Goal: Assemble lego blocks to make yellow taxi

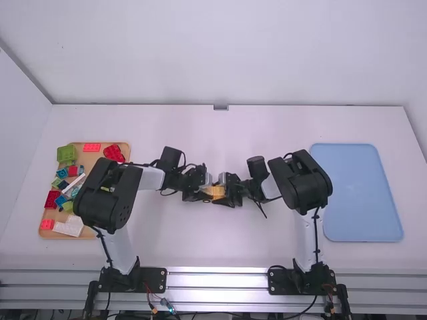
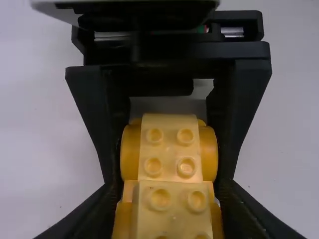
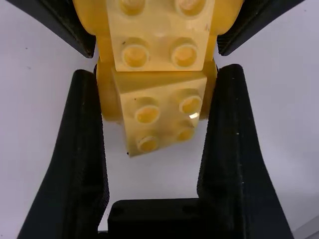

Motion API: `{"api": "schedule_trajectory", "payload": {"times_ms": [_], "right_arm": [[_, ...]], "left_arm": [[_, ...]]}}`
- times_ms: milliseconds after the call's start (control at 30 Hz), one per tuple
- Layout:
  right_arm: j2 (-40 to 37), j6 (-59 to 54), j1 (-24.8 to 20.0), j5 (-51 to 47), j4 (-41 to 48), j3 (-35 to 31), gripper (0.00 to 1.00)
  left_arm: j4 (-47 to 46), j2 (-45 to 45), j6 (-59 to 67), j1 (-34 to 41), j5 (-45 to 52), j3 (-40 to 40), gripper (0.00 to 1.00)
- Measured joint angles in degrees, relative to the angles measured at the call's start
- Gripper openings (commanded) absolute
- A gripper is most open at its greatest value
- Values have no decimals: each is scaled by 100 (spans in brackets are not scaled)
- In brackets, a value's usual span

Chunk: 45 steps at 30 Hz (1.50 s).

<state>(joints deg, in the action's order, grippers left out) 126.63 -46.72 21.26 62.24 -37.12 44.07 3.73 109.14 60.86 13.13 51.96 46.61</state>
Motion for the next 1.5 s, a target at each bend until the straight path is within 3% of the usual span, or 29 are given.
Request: {"api": "schedule_trajectory", "payload": {"times_ms": [300,500,667,767,1267,1500], "right_arm": [[2,-2,33,-2,-7,0,57],[0,0,33,-4,-11,0,58],[2,-13,33,42,13,-2,58],[0,-13,33,26,15,-2,58],[0,7,26,-4,-15,0,58],[0,4,28,-7,-15,0,58]], "left_arm": [[-450,-39,-70,-227,-59,92,51],[-192,-42,-101,-181,-107,24,50],[-83,-48,-116,-138,-131,-11,63],[-109,-79,-136,-138,-122,-11,63],[-149,-83,-133,-122,-127,-13,57],[-129,-83,-136,-122,-190,-13,42]]}}
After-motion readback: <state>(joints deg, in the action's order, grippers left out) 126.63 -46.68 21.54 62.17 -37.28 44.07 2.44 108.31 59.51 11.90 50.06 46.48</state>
